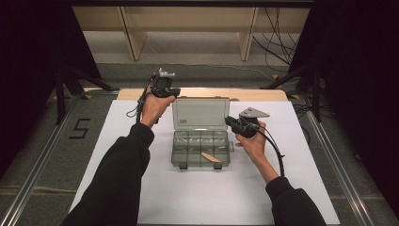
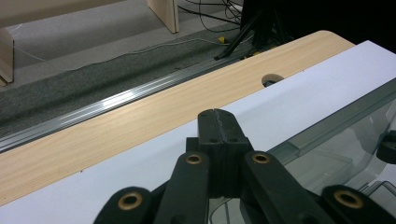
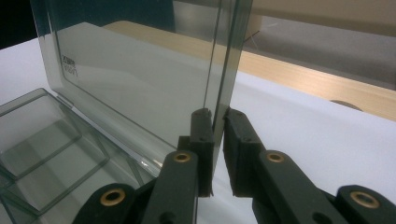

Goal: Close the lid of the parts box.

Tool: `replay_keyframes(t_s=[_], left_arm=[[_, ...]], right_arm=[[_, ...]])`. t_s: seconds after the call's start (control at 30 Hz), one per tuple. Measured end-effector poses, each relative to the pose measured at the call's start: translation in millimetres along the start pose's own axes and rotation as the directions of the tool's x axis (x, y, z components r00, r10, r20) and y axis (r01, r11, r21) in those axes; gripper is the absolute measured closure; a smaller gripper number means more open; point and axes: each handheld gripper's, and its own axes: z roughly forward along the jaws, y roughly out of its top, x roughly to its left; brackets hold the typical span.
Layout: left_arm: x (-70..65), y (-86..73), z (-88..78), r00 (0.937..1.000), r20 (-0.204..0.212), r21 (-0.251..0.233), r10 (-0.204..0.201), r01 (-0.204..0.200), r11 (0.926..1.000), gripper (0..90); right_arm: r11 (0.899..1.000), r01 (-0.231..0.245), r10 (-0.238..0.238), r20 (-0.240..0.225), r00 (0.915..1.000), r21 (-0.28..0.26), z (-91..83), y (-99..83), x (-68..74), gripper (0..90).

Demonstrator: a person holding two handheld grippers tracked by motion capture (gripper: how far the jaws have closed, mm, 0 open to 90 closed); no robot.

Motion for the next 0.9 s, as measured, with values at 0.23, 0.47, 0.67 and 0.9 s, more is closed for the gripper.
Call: replay_keyframes(t_s=[0.23,0.47,0.67,0.9], left_arm=[[3.5,-1.8,1.4,0.9995,0.003,0.041,0.032,-0.032,0.9987,89.7],[2.3,-2.1,0.6,0.9997,0.025,0.035,0.008,-0.009,0.9993,89.7],[0.9,-2.0,-1.7,0.9993,0.034,0.038,0.012,-0.013,0.9992,89.7],[-7.7,-2.1,-7.3,0.9977,0.059,0.063,0.035,-0.039,0.9973,89.7]], right_arm=[[1.000,0.005,-0.005,0.005,1.0000,0.006,-0.9,0.1,0.0,82.3],[1.000,-0.013,0.012,0.008,0.9999,0.007,-1.3,0.3,1.5,80.2],[0.999,-0.021,0.023,0.038,0.9990,-0.042,-11.8,7.5,0.2,61.1],[0.998,-0.043,0.043,0.012,0.9990,-0.046,-33.7,16.7,3.6,42.0]])
